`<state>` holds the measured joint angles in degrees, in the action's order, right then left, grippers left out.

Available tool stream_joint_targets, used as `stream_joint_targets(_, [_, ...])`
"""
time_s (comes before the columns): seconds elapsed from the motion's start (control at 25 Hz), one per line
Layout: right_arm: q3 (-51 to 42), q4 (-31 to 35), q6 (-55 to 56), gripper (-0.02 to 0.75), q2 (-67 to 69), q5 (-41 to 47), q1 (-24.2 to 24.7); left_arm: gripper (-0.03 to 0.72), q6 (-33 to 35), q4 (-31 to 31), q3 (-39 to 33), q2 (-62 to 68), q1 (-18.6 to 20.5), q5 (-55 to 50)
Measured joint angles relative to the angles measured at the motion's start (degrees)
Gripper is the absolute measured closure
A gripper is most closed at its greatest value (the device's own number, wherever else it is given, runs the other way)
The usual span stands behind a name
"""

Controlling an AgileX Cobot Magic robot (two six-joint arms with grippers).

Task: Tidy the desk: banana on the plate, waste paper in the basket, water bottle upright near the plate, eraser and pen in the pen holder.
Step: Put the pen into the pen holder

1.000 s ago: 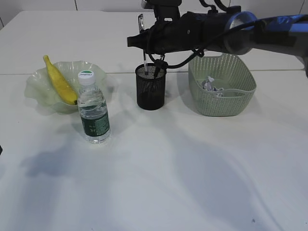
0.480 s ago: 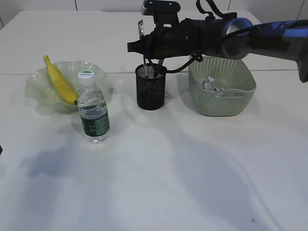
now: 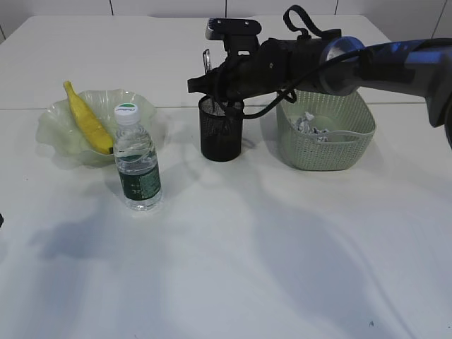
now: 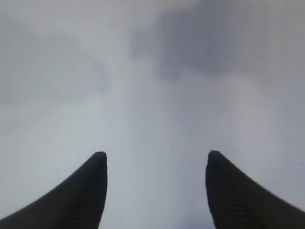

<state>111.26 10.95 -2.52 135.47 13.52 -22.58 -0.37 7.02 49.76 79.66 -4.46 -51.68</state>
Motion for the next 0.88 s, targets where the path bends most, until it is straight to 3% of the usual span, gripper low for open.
stream_joint_targets(0.32, [0.0, 0.0, 0.0, 0.514, 0.0, 0.46, 0.0, 0.231, 0.0, 0.0, 0.0, 0.0, 0.0, 0.0])
stream_joint_targets(0.72, [0.0, 0.09, 0.0, 0.496, -0.28, 0.74, 0.0, 0.231, 0.0, 0.0, 0.0, 0.0, 0.0, 0.0])
stream_joint_targets(0.88, [0.0, 0.09, 0.0, 0.495, -2.64, 4.77, 0.0, 0.231, 0.0, 0.0, 0.0, 0.0, 0.0, 0.0])
